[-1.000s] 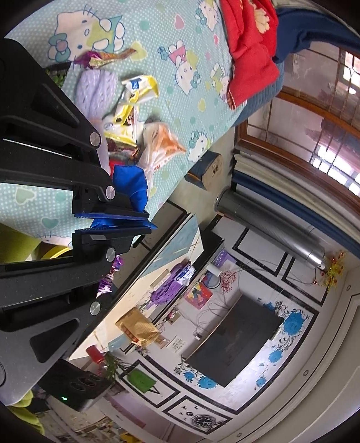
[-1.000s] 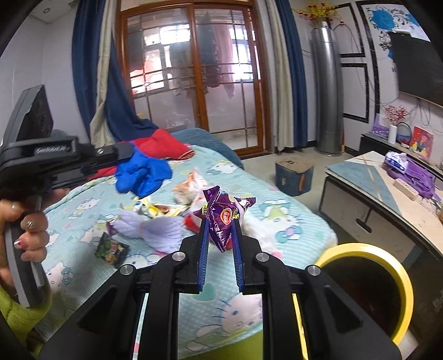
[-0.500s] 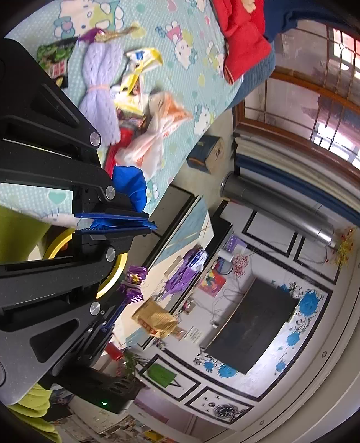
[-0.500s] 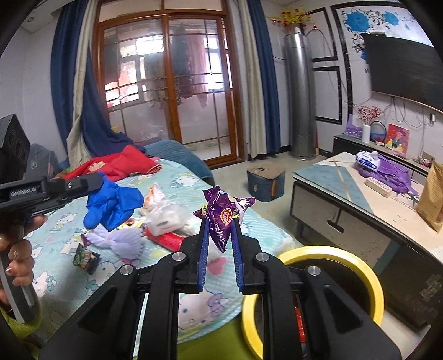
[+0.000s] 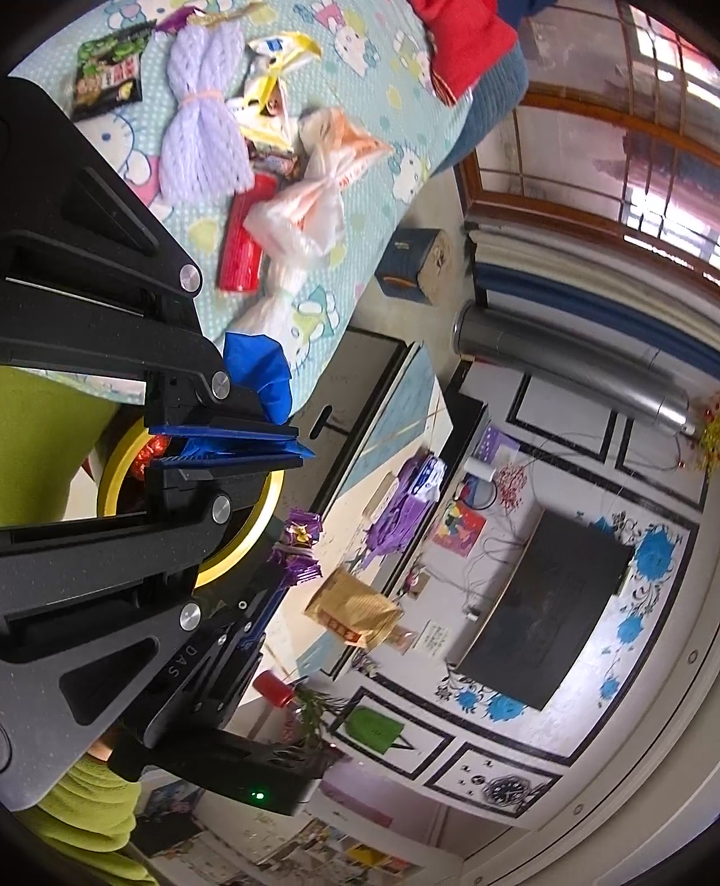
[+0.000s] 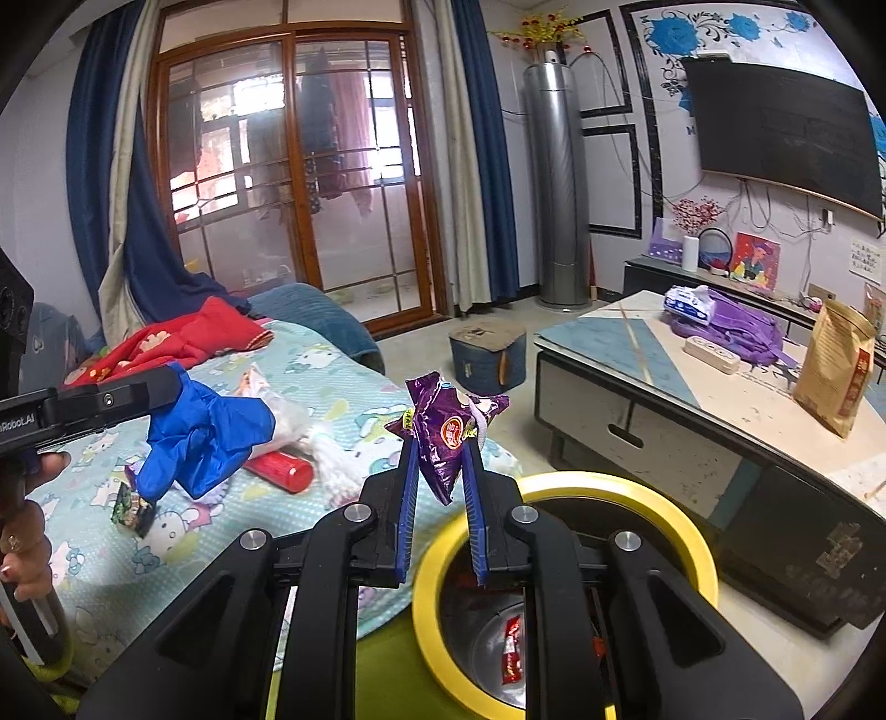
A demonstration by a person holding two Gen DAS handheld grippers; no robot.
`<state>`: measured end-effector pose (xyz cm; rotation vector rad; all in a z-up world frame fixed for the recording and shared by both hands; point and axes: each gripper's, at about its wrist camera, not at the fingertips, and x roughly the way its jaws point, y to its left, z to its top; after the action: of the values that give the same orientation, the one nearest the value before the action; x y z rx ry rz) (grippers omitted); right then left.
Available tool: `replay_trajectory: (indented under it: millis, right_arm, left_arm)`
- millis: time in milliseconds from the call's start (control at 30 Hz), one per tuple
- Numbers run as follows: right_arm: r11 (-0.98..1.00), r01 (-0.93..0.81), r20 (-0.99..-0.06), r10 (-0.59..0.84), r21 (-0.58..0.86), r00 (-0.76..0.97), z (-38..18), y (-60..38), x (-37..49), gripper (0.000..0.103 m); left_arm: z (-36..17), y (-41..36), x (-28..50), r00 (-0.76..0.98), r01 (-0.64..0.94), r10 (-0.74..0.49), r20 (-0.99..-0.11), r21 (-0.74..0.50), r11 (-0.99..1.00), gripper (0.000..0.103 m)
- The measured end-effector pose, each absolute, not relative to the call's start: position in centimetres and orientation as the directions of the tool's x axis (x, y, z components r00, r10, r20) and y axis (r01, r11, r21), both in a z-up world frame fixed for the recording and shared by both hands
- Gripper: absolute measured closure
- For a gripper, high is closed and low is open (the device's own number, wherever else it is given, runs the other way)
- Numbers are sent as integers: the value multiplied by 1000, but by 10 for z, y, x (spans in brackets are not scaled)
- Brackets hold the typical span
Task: Collect trash
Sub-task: 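Carry the blue glove and purple wrapper in both tools over the bin, then open the left tool to drop the blue glove while the right tool drops the purple wrapper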
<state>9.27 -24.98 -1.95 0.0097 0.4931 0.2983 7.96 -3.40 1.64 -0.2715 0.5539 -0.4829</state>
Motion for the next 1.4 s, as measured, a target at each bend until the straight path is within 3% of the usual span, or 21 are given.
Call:
replay_trajectory:
  millis: [800,1400]
  right_arm:
    - [983,-137,-509,178,119,842,-38,-311,94,87]
    - [982,-39,-624,149,186,768,-70,-341,118,87]
  left_arm:
    - [-15,-115,87,631,516,-599,-493,-310,798,102]
    - [-66,-151,116,552,538,-605,-574,-309,784,101]
